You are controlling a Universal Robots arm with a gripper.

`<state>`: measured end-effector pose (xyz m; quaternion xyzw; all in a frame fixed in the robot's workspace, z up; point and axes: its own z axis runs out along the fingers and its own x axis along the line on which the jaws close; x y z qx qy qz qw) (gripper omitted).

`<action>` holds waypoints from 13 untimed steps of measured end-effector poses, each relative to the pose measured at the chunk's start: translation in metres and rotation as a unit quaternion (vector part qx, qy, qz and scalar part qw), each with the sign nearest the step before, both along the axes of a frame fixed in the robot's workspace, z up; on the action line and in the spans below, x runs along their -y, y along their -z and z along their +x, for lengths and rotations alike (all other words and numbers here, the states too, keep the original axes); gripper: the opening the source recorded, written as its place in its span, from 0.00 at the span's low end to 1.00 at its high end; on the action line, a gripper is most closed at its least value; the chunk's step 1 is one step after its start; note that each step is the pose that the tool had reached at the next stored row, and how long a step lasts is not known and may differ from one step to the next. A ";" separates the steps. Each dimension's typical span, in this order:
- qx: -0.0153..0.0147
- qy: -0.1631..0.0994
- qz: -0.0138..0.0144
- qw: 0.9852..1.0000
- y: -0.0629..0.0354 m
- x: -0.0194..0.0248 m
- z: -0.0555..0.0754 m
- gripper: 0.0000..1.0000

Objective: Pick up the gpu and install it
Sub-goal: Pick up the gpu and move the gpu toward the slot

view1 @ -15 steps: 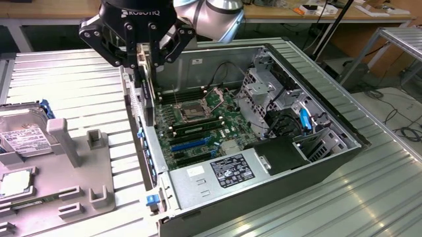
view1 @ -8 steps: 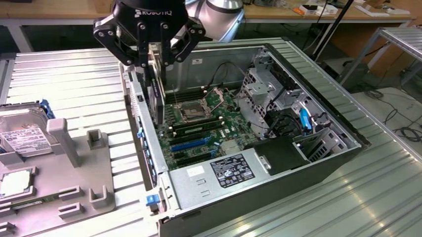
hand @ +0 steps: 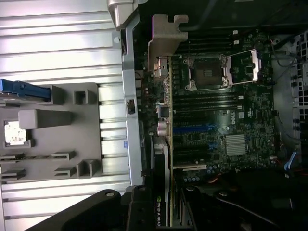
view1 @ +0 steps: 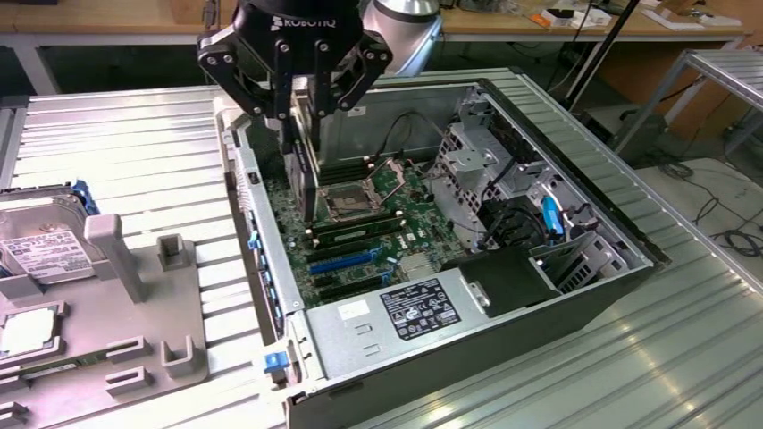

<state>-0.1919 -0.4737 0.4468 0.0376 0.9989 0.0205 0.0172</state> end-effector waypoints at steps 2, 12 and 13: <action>0.000 0.000 0.000 1.000 0.0000 0.0000 0.004 0.27; 0.000 0.000 0.000 1.000 0.0000 0.0000 0.021 0.27; 0.000 0.000 0.000 1.000 0.0000 0.0000 0.023 0.27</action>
